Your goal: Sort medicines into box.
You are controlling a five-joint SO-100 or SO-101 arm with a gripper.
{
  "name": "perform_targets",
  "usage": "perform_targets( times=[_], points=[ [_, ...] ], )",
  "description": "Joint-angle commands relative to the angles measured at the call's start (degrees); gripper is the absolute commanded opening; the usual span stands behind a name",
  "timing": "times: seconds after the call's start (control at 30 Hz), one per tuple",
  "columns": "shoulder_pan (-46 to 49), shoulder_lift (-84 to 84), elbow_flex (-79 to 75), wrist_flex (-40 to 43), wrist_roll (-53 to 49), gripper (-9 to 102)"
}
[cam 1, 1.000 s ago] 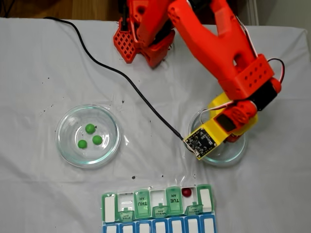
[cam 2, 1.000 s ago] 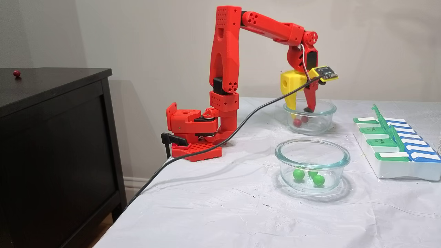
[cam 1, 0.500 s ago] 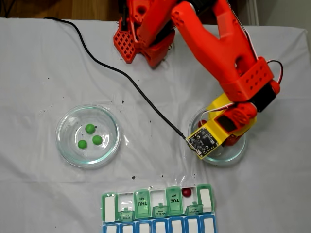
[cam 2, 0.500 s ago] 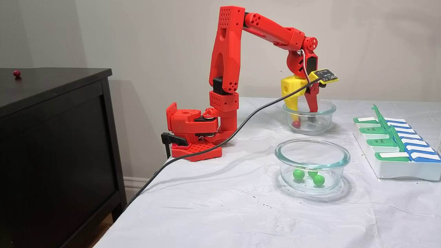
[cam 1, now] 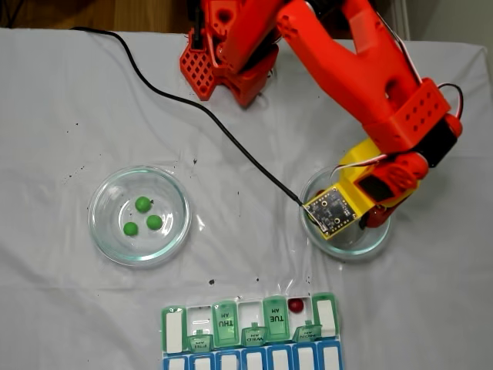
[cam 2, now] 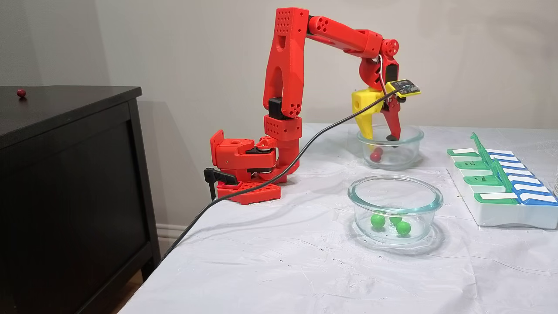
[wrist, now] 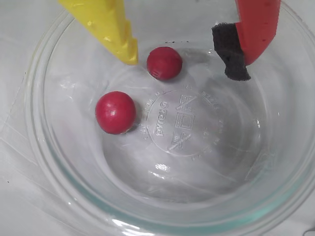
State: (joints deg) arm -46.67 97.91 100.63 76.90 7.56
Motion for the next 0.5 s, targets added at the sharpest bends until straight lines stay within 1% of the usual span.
perform_targets(
  times=[0.0,0.27,0.4,0.43,0.47],
  points=[
    [-2.3,-1.1,-2.6,1.1,1.1,34],
    [-3.8,-4.8,-1.7,1.2,1.9,27],
    [-4.6,-3.7,-1.9,3.2,1.6,24],
    [-4.9,-3.6,-1.9,3.5,1.4,23],
    [-5.3,-3.6,-1.9,3.9,1.2,19]
  ],
)
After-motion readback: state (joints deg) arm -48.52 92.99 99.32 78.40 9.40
